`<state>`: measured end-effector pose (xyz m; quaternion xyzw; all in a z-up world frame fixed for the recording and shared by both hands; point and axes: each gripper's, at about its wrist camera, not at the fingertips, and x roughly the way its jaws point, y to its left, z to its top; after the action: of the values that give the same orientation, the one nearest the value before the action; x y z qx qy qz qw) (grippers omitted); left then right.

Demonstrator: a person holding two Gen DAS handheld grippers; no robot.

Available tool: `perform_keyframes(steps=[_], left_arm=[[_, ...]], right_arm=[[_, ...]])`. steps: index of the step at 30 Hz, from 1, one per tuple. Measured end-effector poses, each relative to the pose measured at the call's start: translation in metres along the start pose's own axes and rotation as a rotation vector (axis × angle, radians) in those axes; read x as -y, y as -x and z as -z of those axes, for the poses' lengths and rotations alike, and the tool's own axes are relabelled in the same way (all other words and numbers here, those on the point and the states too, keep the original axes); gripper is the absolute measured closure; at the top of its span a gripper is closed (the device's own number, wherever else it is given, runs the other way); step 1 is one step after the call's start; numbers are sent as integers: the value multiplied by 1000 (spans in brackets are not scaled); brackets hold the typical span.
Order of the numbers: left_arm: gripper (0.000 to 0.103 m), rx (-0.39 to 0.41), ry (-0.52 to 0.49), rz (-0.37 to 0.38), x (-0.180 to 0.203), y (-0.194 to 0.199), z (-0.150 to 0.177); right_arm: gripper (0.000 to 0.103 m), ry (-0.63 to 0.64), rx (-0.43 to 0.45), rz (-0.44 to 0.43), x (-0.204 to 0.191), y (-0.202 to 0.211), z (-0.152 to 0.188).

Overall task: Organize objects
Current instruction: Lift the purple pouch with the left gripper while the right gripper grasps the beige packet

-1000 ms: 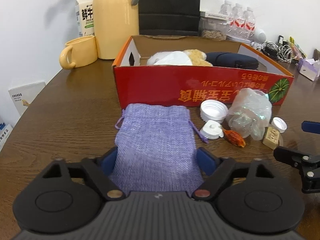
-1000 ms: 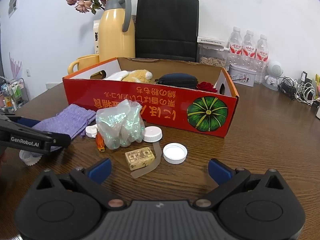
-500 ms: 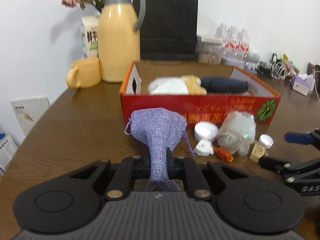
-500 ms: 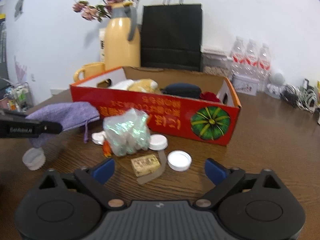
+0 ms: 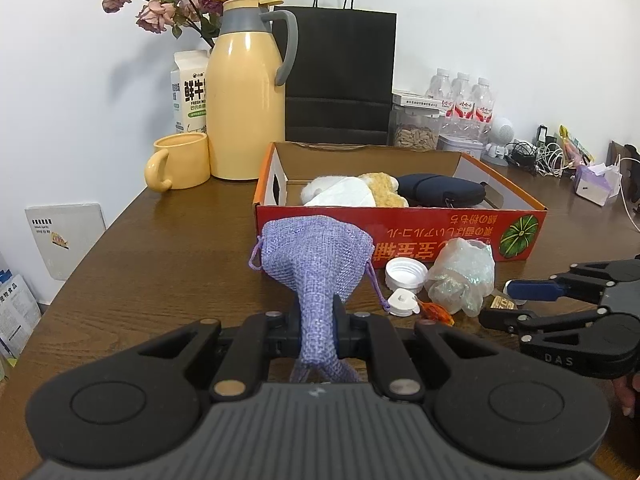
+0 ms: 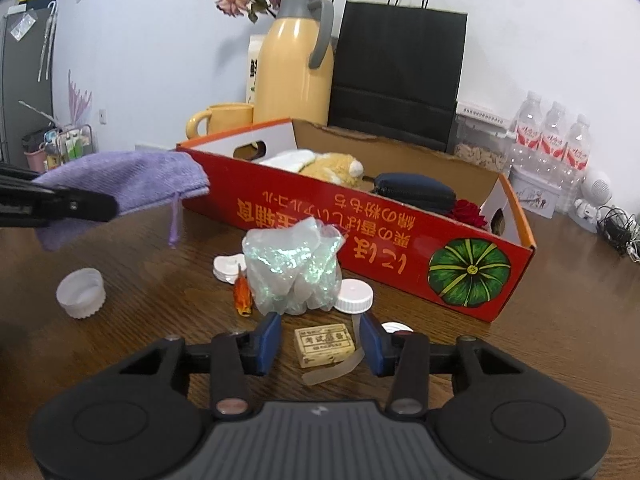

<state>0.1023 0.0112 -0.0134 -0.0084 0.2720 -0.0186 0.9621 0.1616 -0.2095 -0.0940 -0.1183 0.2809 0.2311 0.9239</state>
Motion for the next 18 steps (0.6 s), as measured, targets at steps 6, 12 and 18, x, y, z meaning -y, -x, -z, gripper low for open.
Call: perform_keyframes(steps=[6, 12, 18], left_arm=[[92, 0, 8, 5, -2, 0, 0], [92, 2, 12, 13, -3, 0, 1], [92, 10, 13, 12, -3, 2, 0]], right_arm=[[70, 11, -21, -1, 0, -5, 0], [70, 18, -30, -14, 2, -6, -1], [71, 24, -14, -15, 1, -2, -1]])
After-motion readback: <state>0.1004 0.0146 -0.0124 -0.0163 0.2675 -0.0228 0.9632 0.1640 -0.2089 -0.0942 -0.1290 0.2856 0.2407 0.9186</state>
